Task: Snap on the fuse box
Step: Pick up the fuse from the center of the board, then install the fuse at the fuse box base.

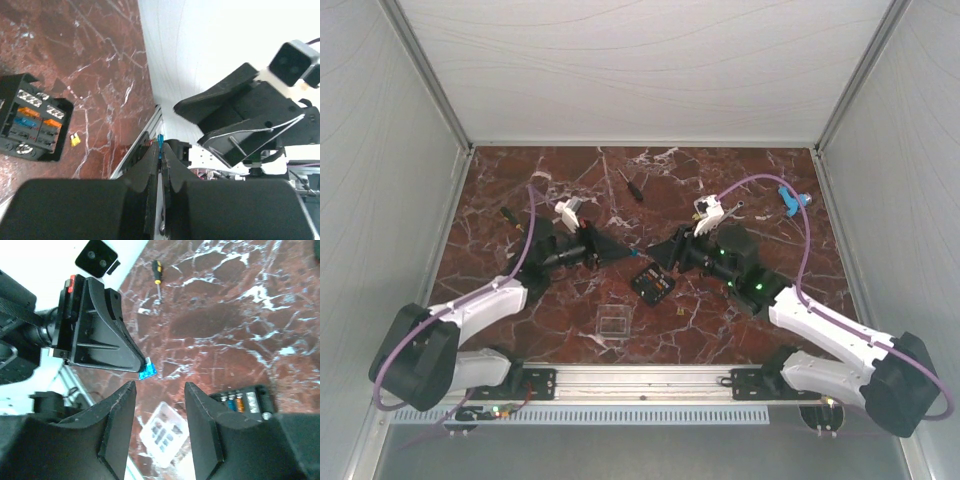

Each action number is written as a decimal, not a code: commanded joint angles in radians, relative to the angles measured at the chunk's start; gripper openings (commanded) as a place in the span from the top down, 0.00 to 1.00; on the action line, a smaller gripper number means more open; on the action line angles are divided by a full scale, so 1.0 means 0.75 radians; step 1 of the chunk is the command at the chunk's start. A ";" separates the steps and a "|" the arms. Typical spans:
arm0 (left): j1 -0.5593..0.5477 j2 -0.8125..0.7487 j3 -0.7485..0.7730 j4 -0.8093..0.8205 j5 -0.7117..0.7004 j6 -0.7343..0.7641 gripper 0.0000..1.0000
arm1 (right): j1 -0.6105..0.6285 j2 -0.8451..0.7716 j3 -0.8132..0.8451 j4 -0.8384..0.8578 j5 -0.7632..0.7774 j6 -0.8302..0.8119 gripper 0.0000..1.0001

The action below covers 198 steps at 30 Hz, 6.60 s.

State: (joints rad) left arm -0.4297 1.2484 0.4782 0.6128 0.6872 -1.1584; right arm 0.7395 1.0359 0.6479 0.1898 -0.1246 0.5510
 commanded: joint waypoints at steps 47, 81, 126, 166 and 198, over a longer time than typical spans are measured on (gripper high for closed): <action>-0.173 -0.164 -0.167 0.533 -0.335 -0.370 0.85 | -0.042 0.056 -0.129 0.641 -0.143 0.505 1.00; -0.110 0.405 0.123 -0.287 -0.270 0.422 0.43 | 0.210 0.740 0.664 -1.011 0.137 -0.643 1.00; -0.086 0.584 0.119 -0.121 -0.138 0.358 0.69 | 0.252 1.013 0.736 -1.054 0.317 -0.692 1.00; -0.086 0.527 0.095 -0.139 -0.155 0.354 0.69 | 0.253 0.922 0.689 -1.073 0.348 -0.579 1.00; -0.072 0.562 0.074 -0.116 -0.158 0.339 0.70 | 0.253 1.123 0.701 -1.062 0.247 -0.574 1.00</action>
State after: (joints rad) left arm -0.4908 1.6711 0.5358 0.4732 0.5617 -0.8978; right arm 0.9245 1.8111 1.2240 -0.6197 0.1337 0.1024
